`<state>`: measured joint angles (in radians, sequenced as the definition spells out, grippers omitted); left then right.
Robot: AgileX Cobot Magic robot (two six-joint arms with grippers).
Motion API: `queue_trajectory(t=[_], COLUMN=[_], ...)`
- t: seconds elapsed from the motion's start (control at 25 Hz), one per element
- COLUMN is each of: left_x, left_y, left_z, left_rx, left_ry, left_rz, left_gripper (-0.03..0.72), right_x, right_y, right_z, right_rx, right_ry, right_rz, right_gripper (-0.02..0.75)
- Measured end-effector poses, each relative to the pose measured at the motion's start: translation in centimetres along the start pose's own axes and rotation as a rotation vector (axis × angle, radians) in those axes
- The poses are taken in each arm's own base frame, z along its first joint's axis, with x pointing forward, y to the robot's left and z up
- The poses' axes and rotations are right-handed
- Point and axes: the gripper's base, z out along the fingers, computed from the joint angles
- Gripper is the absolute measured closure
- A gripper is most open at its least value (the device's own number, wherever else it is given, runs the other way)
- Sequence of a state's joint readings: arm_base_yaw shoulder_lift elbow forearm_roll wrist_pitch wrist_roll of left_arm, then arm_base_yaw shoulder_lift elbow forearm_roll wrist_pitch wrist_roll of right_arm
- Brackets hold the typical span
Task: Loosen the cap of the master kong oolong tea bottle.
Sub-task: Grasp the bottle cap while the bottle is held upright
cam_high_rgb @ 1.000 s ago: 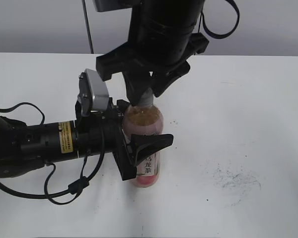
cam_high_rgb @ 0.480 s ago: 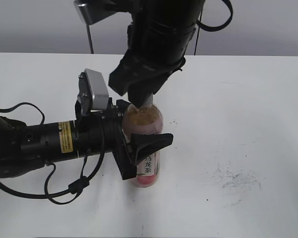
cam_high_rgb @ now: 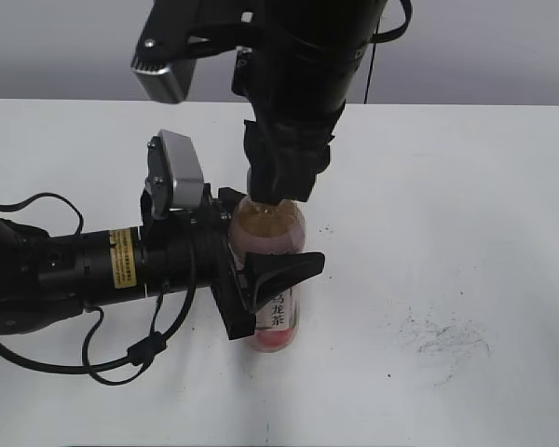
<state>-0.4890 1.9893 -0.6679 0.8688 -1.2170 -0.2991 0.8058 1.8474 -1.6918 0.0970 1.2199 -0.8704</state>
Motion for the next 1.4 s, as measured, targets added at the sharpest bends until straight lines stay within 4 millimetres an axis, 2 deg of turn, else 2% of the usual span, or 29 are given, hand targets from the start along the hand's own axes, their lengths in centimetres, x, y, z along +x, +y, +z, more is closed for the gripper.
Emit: queue_trajectory(t=[0.36,0.64,0.72,0.84,0.88,1.04,1.08,1.16,1.28,1.4], left_x=[0.0,0.0,0.0,0.0,0.0,0.0,0.0,0.0,0.0,0.0], left_y=[-0.1,-0.1,-0.1,-0.2,-0.2,0.0,0.0,0.0,0.0,-0.1], left_z=[-0.1,-0.1,-0.1,-0.1,-0.1,0.0,0.0,0.0,0.0,0.1], left_rx=[0.011,0.011,0.011,0.014,0.015,0.005,0.004,0.003,0.005,0.01], left_ry=[-0.001,-0.001,-0.001,-0.001,-0.001,0.0,0.001,0.001,0.001,0.001], left_rz=[0.006,0.01,0.01,0.012,0.012,0.004,0.003,0.003,0.007,0.009], left_gripper=[0.241,0.241,0.241,0.241,0.241,0.241,0.241,0.241,0.241,0.241], right_x=[-0.2,-0.4,-0.5,-0.5,-0.6,-1.4,-1.5,-1.5,-1.5,-1.5], right_y=[0.1,0.4,0.4,0.4,0.5,1.3,1.3,1.3,1.1,0.9], right_z=[0.0,0.0,0.0,0.0,0.0,0.1,0.1,0.1,0.2,0.2], right_rx=[-0.019,-0.017,-0.019,-0.024,-0.027,-0.078,-0.086,-0.093,-0.08,-0.061], right_ry=[-0.049,-0.07,-0.07,-0.068,-0.071,-0.108,-0.106,-0.094,-0.089,-0.084], right_rz=[-0.589,-0.924,-0.946,-0.791,-0.695,-0.242,-0.129,0.054,0.291,0.448], right_gripper=[0.468,0.468,0.468,0.46,0.43,0.164,0.131,0.119,0.182,0.204])
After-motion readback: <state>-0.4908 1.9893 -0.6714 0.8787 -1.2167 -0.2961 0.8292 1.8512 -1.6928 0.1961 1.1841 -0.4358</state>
